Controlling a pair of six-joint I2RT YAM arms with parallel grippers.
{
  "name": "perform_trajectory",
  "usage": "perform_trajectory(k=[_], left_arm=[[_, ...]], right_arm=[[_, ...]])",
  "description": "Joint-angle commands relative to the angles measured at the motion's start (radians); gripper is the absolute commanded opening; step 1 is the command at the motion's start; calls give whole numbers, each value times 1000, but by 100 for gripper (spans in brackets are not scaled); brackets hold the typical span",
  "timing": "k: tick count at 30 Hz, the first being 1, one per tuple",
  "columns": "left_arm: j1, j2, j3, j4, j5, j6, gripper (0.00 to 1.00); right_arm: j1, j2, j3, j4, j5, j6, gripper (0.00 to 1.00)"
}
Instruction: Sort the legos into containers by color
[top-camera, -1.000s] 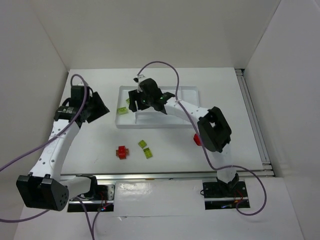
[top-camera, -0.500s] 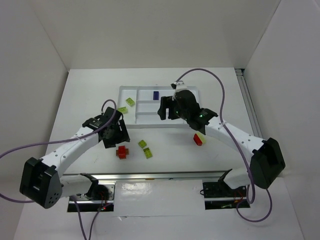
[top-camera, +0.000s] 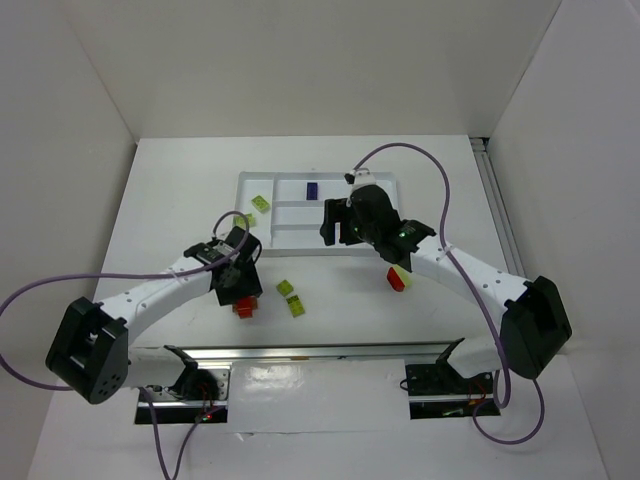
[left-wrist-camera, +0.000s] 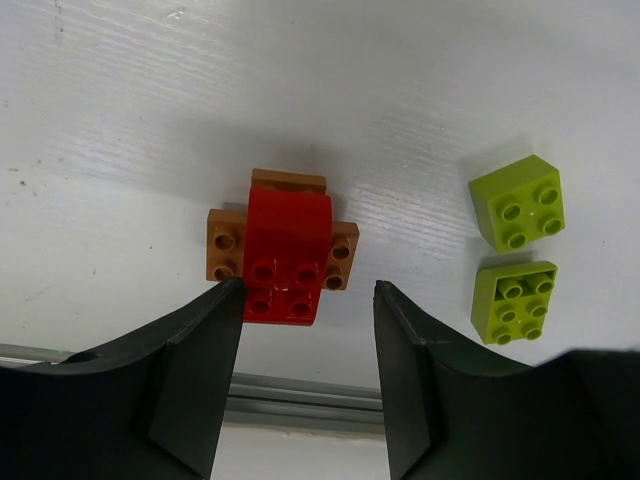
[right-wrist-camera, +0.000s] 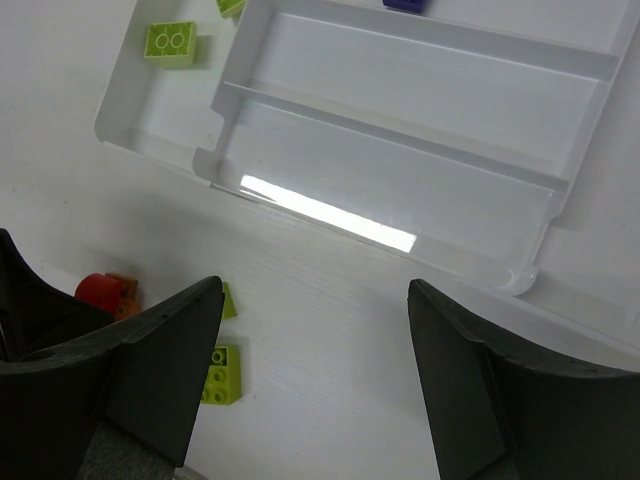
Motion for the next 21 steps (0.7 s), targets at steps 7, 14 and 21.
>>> perform_trajectory(k=[7, 14, 21], left_arm=[[-4, 37, -11, 16, -40, -21, 67], [-4, 56, -20, 16, -50, -21, 67], [-4, 65, -20, 34, -41, -21, 61]], right_arm=[[-2, 2, -13, 14, 11, 7, 82], [-2, 11, -13, 14, -8, 7, 82], [-2, 20, -4, 14, -8, 7, 80]])
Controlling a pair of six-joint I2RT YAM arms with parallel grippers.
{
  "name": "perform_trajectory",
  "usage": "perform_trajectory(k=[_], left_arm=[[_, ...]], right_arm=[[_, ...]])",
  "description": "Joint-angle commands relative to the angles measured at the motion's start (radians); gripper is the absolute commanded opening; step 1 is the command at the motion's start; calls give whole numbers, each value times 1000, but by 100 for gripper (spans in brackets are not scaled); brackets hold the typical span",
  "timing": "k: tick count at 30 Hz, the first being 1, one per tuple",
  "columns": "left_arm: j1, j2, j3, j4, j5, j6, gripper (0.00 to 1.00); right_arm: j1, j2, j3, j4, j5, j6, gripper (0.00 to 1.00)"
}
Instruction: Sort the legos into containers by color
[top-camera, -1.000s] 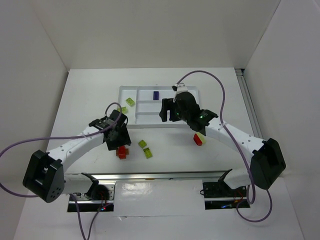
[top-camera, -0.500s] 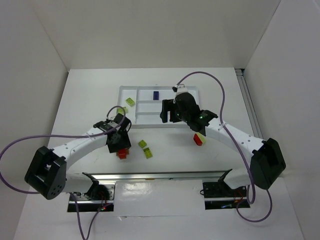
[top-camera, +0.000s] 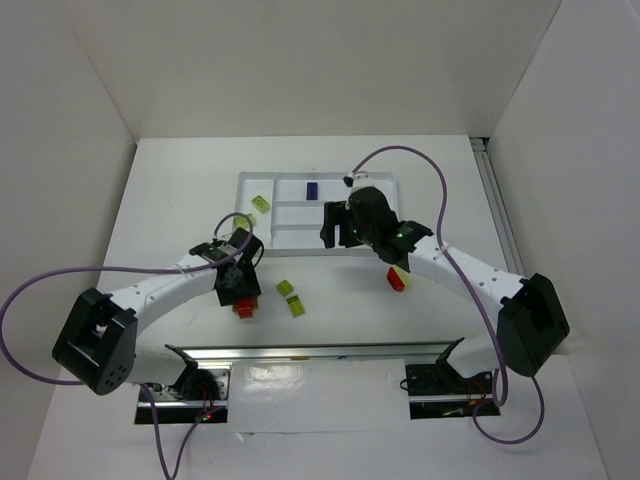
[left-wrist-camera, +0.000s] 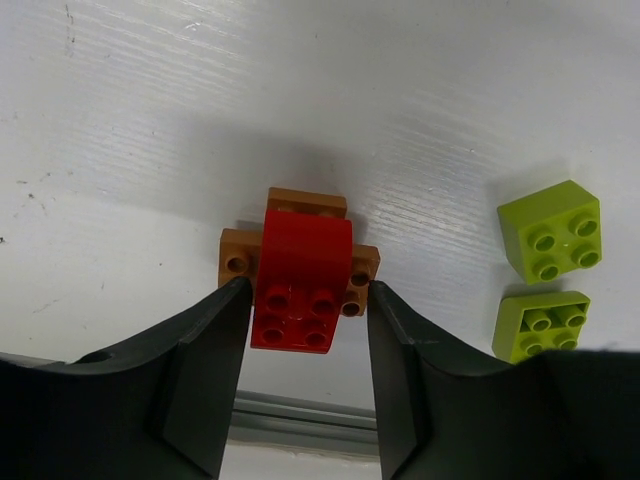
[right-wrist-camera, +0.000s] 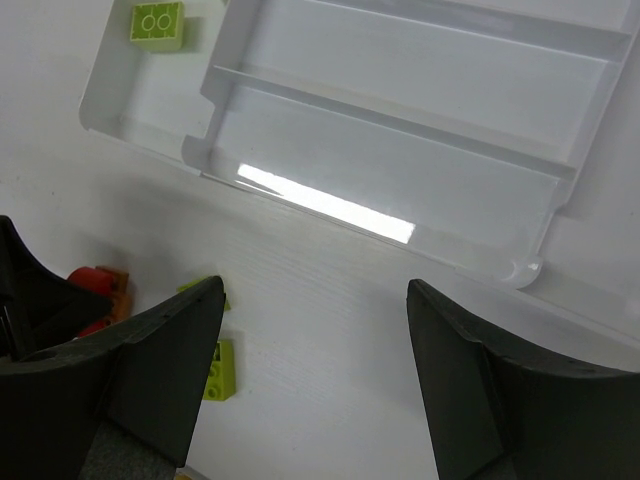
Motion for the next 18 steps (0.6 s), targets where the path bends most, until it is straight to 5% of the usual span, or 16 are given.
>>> perform_trajectory(k=[1, 11, 16, 18], left_arm=[[-4, 13, -8, 17, -6, -10, 60], [-4, 35, -8, 28, 13, -1, 52], [-4, 24, 26, 10, 4, 8, 33], [-4, -3, 61, -36, 4, 30, 16]], right_arm=[[7, 6, 8, 14, -2, 3, 80], [7, 6, 8, 5, 8, 3, 79], [7, 6, 18, 5, 8, 3, 79], [7, 6, 18, -4, 8, 3, 79]])
